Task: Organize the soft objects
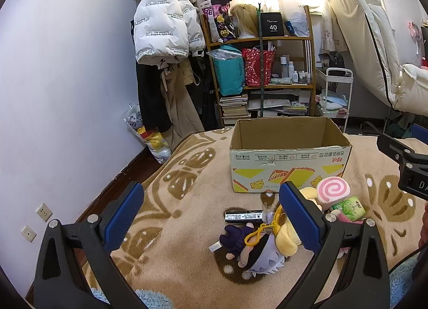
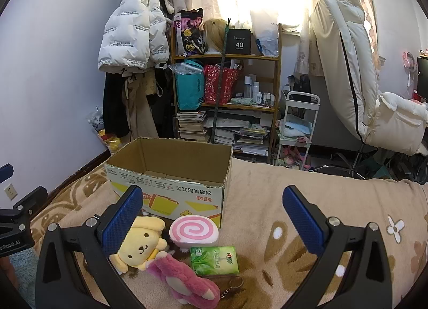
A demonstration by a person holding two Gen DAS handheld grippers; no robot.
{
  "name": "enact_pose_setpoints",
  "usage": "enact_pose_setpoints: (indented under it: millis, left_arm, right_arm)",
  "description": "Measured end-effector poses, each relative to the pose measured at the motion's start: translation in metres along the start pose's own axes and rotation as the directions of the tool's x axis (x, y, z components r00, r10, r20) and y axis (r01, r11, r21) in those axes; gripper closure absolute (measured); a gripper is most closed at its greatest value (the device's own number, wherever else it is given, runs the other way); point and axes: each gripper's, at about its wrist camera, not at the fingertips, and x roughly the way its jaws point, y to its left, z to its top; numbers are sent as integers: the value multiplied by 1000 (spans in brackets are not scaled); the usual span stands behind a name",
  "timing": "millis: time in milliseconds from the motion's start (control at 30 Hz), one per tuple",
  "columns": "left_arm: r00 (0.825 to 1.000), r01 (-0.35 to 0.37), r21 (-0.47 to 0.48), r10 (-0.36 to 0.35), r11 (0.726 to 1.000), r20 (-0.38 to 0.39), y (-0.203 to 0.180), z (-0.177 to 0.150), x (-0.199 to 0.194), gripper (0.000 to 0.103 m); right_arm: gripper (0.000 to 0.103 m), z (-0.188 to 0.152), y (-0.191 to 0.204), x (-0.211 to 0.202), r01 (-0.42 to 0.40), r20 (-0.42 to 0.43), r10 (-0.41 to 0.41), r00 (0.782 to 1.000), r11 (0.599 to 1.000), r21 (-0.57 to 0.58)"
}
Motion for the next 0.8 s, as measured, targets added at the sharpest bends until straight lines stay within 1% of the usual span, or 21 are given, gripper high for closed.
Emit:
enact_pose_setpoints:
  millis: [800]
  left_arm:
    - [1000,0,13,0,1000,2,-1,0,-1,3]
  right_arm:
    - [0,0,1,1,0,-2,0,1000,1000,-3]
